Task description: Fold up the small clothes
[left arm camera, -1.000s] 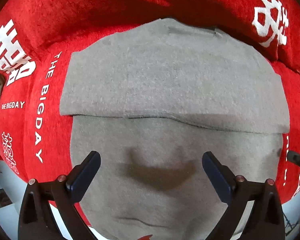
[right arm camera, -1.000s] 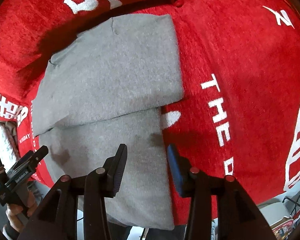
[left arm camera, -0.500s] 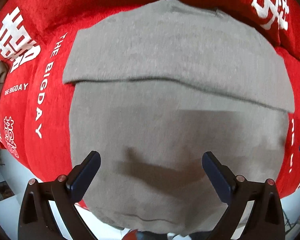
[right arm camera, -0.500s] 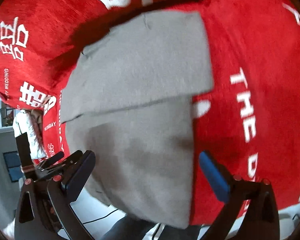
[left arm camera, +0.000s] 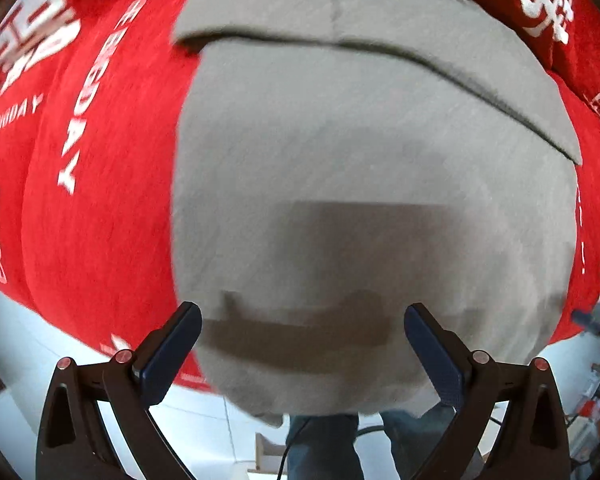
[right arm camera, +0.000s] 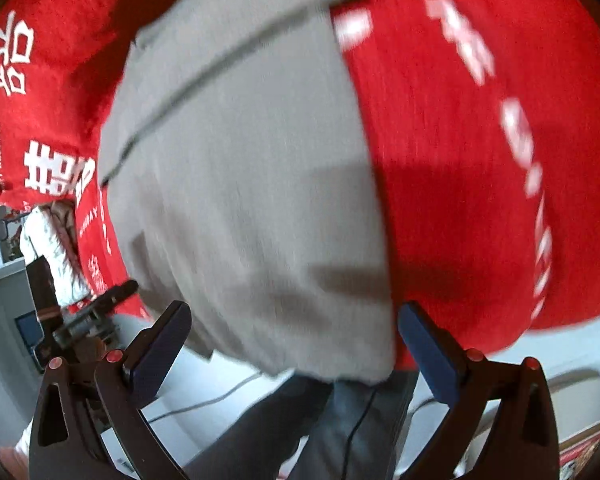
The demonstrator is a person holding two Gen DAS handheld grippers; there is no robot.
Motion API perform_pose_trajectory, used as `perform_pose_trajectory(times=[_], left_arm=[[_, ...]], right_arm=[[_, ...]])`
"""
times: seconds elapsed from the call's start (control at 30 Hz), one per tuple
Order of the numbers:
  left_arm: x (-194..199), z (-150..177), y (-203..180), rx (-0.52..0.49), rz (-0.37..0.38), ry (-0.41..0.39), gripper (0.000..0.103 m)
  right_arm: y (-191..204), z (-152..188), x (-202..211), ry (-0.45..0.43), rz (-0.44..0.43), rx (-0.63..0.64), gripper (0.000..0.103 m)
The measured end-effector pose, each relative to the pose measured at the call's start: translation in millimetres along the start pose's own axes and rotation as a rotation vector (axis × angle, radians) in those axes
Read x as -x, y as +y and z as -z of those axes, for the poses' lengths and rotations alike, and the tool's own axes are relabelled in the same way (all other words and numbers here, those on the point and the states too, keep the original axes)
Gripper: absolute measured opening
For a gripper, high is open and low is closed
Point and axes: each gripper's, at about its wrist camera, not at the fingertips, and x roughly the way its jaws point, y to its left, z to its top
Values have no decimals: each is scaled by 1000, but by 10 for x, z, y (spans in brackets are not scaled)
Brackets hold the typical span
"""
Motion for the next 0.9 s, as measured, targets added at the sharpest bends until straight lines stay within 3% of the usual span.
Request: perform_pose_trajectory(times=[0.17,0.3,0.37,0.57,0.7,0.77,0.8,0.87,0.9], left_arm=[[-97,326,299,44,77,40,102],[-318,585,389,33,73,99,102],[-448,686,421,38,92,131,102],[-774,857,349,84,176,172,102],[-776,940,141,85,197,146,100],[-783,1018,119,79,187,131,88],[-769,1025,106,77,186,128,76],[-736,1042,103,67,212,124,44],[-731,1091,101,58,230,126,16]], right_arm=[[-140,401,-312,64,35,-27,101],[-317,617,-535,97,87,-39,87],[-396,664,-634,102,101,-52,87],[-577,618,-836,89,40,-90,87],[-629,625,-895,85,-8,-119,86],[-680,662,-925,91,-58,-144,63],[-711,689,-942,100,-82,-164,46],[-720,752,-925,90,-107,-169,15],[-697,753,-868,83,-116,-164,11]])
